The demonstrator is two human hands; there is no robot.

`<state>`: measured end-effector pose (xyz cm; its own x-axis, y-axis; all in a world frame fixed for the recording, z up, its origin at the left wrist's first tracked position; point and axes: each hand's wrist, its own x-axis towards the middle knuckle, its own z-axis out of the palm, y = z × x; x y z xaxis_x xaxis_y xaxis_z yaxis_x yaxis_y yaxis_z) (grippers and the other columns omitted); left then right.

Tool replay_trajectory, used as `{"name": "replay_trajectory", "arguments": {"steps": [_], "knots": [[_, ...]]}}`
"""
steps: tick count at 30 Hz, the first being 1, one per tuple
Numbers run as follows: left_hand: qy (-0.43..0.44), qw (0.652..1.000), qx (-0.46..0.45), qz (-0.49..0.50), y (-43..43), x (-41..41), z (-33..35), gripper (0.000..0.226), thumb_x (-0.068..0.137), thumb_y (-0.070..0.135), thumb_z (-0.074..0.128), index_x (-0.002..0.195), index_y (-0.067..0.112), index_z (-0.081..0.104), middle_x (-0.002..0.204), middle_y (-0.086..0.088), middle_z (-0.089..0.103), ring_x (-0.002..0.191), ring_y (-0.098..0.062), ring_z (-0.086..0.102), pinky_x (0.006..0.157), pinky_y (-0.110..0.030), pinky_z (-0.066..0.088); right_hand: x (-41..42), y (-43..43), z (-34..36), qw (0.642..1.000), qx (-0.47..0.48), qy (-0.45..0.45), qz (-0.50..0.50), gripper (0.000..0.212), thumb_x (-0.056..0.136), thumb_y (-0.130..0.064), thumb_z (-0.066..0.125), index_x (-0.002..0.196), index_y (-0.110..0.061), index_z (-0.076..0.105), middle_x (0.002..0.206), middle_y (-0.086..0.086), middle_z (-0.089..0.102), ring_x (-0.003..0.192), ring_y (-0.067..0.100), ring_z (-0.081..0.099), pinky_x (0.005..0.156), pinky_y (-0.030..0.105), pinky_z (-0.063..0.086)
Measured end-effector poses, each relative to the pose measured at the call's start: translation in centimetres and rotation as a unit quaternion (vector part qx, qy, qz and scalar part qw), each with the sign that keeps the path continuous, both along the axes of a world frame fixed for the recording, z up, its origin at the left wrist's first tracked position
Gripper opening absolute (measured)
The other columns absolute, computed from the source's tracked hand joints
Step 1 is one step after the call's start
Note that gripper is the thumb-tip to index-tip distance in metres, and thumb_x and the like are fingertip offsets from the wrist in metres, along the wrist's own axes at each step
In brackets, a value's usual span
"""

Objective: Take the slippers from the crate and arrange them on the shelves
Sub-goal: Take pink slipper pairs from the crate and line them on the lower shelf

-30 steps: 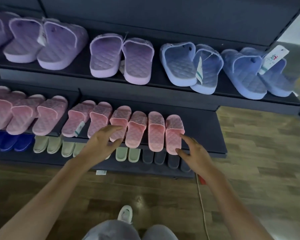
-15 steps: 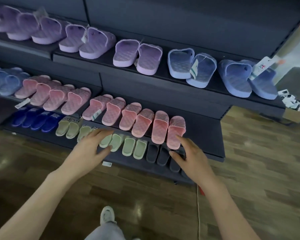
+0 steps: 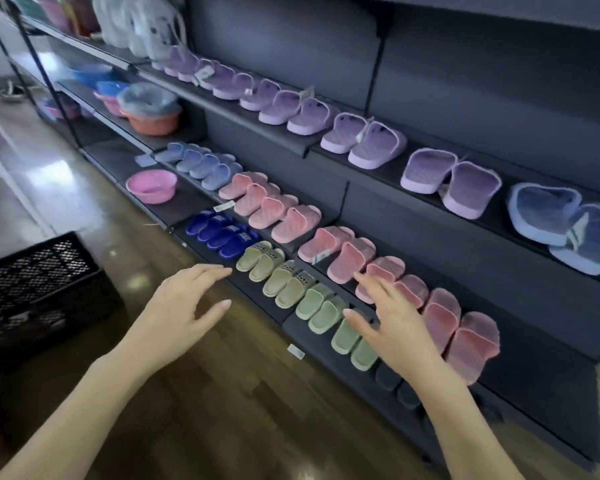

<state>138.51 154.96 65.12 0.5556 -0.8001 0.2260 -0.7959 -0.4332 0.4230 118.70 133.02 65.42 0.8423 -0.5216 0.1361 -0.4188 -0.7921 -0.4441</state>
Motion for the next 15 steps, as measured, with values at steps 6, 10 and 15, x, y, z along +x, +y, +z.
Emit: {"name": "replay_trajectory", "arguments": {"steps": [6,10,15], "knots": [[-0.034,0.996,-0.011,0.084,7.5,5.9,2.0,0.057,0.081,0.054,0.037,0.126,0.024,0.054,0.124,0.007,0.056,0.116,-0.015,0.052,0.101,-0.04,0.041,9.8,5.1,1.1,0.996,-0.055,-0.012,0.068,0.059,0.091,-0.045,0.05,0.143,-0.029,0.03,0.146,-0.009,0.035,0.134,0.012,0.033,0.111,0.032,0.029],[-0.055,0.989,-0.01,0.138,12.5,10.1,2.8,0.056,0.081,0.053,0.037,0.125,0.022,0.055,0.124,0.006,0.057,0.116,-0.02,0.053,0.099,-0.04,0.041,15.9,9.0,2.1,0.993,-0.06,-0.035,0.091,0.056,0.089,-0.039,0.055,0.14,-0.023,0.038,0.141,-0.006,0.042,0.129,0.015,0.04,0.106,0.033,0.032],[-0.054,0.975,-0.032,0.214,17.9,14.3,3.9,0.059,0.08,0.054,0.036,0.125,0.021,0.055,0.124,0.003,0.057,0.114,-0.023,0.053,0.097,-0.045,0.043,23.1,13.2,3.2,0.985,-0.053,-0.057,0.151,0.055,0.089,-0.04,0.055,0.138,-0.02,0.042,0.14,-0.003,0.046,0.128,0.018,0.043,0.107,0.037,0.036]]}}
